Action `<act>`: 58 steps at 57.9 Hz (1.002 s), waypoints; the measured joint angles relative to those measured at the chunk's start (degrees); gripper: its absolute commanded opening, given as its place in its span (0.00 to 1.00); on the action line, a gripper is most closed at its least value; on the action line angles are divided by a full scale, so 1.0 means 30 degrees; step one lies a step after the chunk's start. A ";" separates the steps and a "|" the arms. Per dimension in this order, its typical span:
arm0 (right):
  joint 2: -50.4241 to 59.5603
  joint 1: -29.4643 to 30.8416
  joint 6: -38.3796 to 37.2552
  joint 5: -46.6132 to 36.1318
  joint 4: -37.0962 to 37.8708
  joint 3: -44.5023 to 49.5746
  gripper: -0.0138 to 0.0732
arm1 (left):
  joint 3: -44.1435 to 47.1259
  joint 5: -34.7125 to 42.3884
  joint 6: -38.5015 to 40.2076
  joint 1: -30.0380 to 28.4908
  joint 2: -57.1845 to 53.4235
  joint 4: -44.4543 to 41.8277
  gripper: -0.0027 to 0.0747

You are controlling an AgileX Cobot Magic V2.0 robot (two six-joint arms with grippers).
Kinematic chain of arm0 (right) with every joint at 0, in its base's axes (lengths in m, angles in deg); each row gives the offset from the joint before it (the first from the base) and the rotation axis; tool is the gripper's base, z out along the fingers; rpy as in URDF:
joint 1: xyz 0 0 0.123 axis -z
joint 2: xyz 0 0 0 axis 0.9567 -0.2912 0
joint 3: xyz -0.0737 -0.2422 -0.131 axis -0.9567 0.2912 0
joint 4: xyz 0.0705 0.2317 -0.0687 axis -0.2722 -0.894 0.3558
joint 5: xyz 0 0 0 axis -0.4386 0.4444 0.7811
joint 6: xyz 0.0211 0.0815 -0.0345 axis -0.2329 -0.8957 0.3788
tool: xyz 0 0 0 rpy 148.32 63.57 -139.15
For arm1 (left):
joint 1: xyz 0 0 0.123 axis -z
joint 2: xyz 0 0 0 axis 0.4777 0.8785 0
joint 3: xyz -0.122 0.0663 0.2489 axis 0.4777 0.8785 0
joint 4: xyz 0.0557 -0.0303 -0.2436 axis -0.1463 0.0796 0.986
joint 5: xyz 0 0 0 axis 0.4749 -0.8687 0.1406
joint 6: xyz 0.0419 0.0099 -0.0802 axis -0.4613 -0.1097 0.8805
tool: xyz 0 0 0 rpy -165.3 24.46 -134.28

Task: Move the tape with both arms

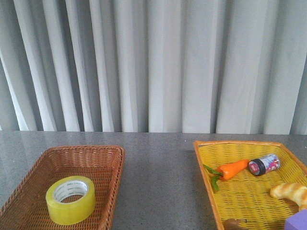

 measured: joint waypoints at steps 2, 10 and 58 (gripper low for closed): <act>0.0000 0.0000 0.0000 0.0000 0.0000 0.0000 0.15 | 0.0000 0.0000 0.0000 0.0000 0.0000 0.0000 0.03; 0.0000 0.0000 0.0000 0.0000 0.0000 0.0000 0.15 | 0.0000 0.0000 0.0015 0.0000 0.0000 0.0015 0.03; 1.0533 0.8227 0.0000 -1.1046 0.0022 1.0267 0.15 | 0.0000 0.0000 0.0021 0.0000 0.0000 0.0015 0.03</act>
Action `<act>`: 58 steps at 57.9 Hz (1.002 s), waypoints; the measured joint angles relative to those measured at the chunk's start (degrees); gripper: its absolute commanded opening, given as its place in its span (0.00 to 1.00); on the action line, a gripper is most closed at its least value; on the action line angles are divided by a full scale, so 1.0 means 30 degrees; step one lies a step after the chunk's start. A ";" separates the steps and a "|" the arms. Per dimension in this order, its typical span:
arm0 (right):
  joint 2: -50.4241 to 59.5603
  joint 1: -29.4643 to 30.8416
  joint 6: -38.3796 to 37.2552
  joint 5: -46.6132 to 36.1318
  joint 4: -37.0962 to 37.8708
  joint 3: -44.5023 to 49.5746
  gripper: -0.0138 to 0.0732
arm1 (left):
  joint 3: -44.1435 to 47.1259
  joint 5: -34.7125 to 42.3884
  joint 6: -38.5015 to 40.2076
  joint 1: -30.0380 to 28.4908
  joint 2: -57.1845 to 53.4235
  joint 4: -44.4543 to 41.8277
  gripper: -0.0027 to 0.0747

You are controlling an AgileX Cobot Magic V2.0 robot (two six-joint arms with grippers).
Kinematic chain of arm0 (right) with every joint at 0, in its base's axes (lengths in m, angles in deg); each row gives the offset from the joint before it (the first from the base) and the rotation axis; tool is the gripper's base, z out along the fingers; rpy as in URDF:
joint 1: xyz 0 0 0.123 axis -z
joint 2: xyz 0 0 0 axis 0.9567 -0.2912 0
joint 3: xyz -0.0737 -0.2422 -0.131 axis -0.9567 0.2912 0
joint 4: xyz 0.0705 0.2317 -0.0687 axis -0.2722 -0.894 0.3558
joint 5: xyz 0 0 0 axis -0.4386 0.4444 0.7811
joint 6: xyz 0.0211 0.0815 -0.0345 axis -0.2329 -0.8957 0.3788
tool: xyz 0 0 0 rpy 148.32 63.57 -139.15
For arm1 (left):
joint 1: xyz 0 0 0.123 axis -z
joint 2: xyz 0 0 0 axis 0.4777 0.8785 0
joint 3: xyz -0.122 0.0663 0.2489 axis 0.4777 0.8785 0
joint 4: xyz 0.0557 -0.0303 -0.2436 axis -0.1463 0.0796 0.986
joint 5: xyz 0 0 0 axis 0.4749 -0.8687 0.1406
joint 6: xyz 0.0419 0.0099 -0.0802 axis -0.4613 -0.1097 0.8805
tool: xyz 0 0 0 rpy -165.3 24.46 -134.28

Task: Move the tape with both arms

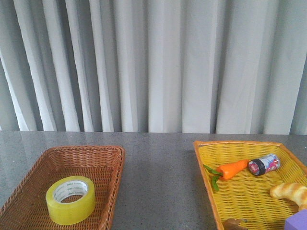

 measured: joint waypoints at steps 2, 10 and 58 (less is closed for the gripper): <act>0.0914 0.0629 0.0000 -0.0750 -0.0107 0.0902 0.15 | 0.0000 0.0000 0.0000 0.0000 0.0000 0.0000 0.03; 0.3370 0.2053 0.0000 -0.2555 -0.0504 0.3698 0.15 | 0.0000 0.0000 0.0000 0.0000 0.0000 0.0000 0.03; 0.3642 0.2197 0.0000 -0.3095 -0.0662 0.4453 0.15 | 0.0000 0.0000 0.0000 0.0000 0.0000 0.0000 0.03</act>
